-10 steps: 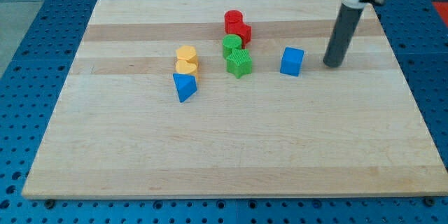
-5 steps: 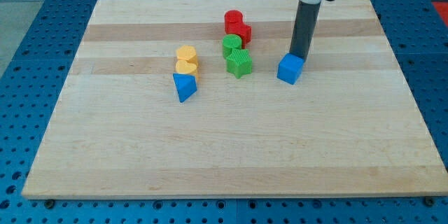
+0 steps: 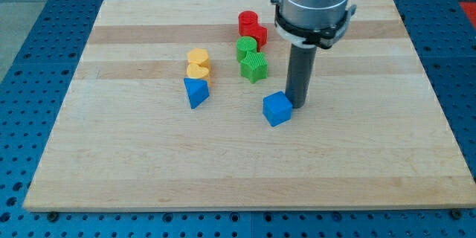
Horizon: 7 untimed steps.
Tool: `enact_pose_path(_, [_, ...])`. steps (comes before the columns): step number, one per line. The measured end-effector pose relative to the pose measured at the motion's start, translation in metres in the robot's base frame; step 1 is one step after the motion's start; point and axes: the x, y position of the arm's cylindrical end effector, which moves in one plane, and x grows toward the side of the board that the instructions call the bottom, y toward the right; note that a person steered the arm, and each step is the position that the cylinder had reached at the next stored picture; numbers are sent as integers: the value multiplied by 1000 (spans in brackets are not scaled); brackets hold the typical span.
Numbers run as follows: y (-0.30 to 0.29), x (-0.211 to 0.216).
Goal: Move the blue cube bottom of the blue triangle
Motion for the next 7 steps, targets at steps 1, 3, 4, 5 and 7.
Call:
enact_pose_path(1, [-6, 15])
enact_pose_path(3, [-14, 28])
enact_pose_path(4, [-29, 33])
enact_pose_path(5, [-48, 39])
enact_pose_path(7, [-90, 44])
